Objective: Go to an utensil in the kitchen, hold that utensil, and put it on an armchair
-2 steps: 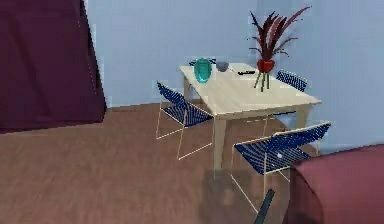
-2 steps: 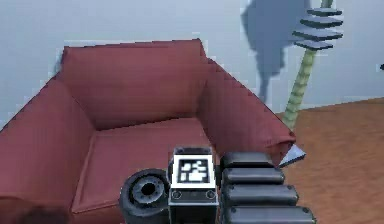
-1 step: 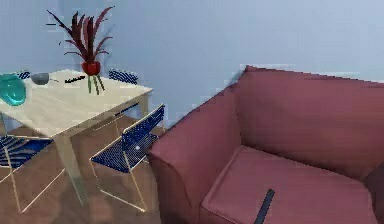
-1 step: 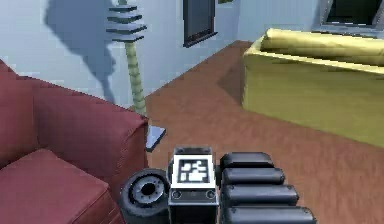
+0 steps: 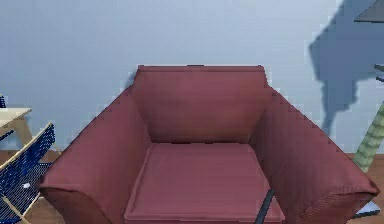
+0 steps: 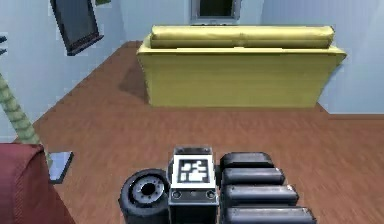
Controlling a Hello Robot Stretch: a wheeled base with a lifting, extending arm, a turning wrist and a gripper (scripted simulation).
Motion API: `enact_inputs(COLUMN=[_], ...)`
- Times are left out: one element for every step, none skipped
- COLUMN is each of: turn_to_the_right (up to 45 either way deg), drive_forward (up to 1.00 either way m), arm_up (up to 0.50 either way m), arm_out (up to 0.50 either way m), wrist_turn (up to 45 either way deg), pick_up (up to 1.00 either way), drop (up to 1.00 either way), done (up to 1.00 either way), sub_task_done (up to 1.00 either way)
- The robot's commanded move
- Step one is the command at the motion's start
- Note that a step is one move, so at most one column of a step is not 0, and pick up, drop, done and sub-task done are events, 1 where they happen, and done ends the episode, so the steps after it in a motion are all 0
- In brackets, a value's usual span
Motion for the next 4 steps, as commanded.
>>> enact_inputs(turn_to_the_right=[0.0, -45.0, -33.0, 0.0], drive_forward=[0.20, 0.00, 0.00, 0.00], arm_up=[0.00, 0.00, 0.00, 0.00], arm_out=[0.00, 0.00, 0.00, 0.48], wrist_turn=[0.0, 0.0, 0.0, 0.0], pick_up=[0.00, 0.00, 0.00, 0.00], drop=[0.00, 0.00, 0.00, 0.00], done=[0.00, 0.00, 0.00, 0.00], sub_task_done=[0.00, 0.00, 0.00, 0.00])
